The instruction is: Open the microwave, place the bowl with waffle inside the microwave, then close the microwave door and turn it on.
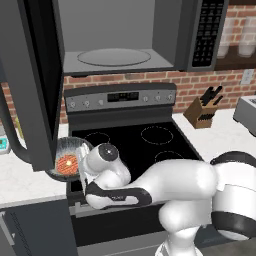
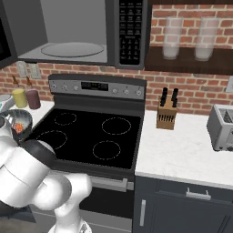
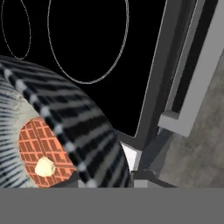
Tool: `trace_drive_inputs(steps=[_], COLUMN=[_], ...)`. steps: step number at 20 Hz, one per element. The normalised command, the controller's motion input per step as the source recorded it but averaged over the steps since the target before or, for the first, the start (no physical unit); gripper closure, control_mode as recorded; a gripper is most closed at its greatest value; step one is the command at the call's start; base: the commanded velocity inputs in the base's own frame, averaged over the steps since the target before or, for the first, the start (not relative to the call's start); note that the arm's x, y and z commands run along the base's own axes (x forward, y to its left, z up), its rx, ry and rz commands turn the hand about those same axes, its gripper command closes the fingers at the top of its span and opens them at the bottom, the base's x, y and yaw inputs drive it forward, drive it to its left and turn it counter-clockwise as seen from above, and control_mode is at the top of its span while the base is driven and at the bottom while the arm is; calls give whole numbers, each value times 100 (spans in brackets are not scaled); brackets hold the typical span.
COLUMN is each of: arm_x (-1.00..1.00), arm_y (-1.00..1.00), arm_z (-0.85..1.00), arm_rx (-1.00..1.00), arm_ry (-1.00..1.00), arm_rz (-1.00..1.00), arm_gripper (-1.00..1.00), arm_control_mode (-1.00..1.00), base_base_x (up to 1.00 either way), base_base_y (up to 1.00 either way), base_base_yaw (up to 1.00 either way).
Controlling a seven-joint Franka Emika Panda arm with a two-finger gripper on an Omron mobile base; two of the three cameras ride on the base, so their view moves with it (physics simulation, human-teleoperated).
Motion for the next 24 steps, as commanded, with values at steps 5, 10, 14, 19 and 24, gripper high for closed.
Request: trace_drive_inputs(steps=[5,10,14,19,24], arm_x=[-58,-58,-68,-61,-43], arm_y=[-71,-77,-63,-51,-37], arm_z=[63,75,80,71,99], arm_rx=[2,3,5,1,0], arm_ry=[0,1,4,7,5], arm_rz=[-23,-20,-16,-13,-13], arm_gripper=[100,100,100,100,100], arm_control_mode=[-100,-100,-100,-100,-100], base_base_x=[0,0,0,0,0], base_base_y=[0,0,0,0,0], base_base_yaw=[0,0,0,0,0])
